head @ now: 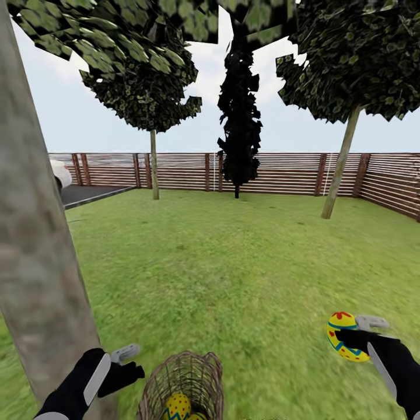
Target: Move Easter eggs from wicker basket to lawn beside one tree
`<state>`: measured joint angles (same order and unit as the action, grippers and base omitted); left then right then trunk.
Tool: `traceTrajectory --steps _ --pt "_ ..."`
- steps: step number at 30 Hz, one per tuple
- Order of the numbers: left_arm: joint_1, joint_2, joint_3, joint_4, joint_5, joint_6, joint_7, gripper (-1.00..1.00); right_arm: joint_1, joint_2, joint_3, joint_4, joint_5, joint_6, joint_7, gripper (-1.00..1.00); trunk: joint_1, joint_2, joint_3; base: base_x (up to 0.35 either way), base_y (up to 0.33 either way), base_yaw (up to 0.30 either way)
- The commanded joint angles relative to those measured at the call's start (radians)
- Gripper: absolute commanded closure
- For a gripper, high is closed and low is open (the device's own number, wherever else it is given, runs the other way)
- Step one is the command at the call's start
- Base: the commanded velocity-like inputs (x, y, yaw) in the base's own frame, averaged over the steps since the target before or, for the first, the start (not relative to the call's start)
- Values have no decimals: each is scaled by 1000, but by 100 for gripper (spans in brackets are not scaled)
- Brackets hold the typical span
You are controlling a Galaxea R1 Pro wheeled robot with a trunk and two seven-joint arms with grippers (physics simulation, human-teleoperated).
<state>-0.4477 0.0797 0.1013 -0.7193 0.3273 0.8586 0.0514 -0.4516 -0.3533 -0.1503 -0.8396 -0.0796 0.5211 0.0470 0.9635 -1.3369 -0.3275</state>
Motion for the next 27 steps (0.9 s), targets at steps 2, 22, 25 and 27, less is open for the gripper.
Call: traceTrajectory --steps 2,22,25,27 --pt "0 0 2 -2 9 5 5 -100 -1 0 -3 -1 -7 -18 -6 100 0 -1 0 0 0 -291" --pt "0 -1 1 -2 9 5 5 -100 -1 3 3 -25 -16 -70 -110 100 0 -1 9 0 0 -291" --pt "0 -1 0 -4 9 5 5 -100 -1 4 3 -26 -14 -69 -111 100 0 -1 10 8 0 -276" --pt "0 -1 0 -5 9 5 5 -100 -1 5 4 -25 -11 -69 -111 100 0 -1 10 161 0 -130"
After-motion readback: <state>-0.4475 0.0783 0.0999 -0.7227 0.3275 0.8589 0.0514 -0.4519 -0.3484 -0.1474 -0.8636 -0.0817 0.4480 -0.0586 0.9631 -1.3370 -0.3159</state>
